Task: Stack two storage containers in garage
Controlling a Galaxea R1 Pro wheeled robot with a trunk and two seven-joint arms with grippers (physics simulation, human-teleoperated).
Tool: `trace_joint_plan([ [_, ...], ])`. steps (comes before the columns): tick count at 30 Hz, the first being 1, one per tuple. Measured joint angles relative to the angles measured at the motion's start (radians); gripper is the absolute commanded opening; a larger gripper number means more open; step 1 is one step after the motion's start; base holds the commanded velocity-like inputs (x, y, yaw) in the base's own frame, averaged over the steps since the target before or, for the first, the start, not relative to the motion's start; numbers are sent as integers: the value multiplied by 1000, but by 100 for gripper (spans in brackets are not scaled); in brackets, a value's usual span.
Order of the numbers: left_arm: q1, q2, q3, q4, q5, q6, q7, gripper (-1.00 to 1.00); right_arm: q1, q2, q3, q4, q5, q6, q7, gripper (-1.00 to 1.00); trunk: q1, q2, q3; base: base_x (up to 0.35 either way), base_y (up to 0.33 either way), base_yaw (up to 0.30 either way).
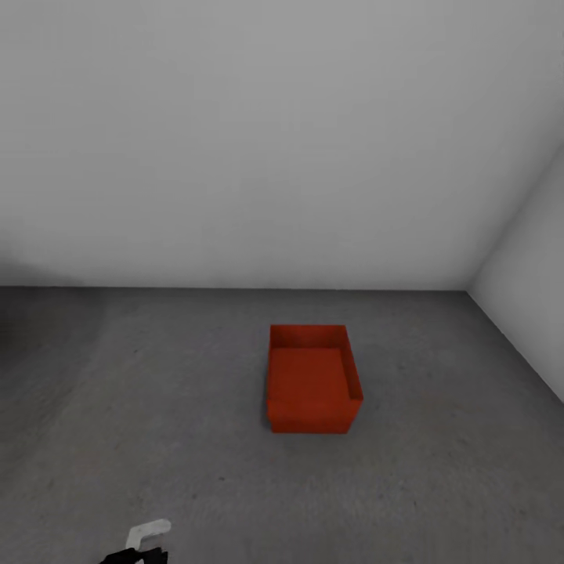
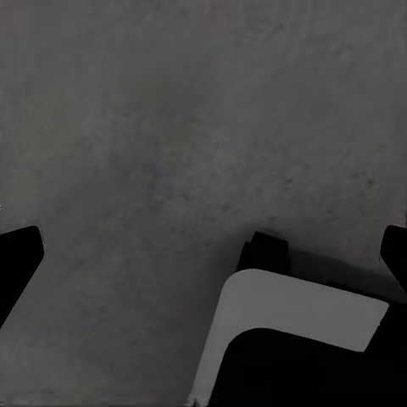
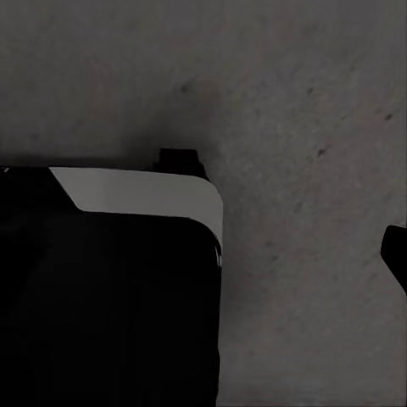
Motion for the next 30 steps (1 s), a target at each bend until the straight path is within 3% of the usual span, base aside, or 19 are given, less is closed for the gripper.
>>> trace_joint_plan([
  [9, 82, -3, -1, 0, 1, -62, -2, 100, 55, -4, 0, 0, 5, -15, 2, 100, 0, 0, 12, 0, 0, 0],
  [30, 95, -4, -1, -2, -3, -80, -1, 100, 97, -4, 0, 1, 5, -27, 22, 100, 0, 0, 45, 0, 0, 0],
])
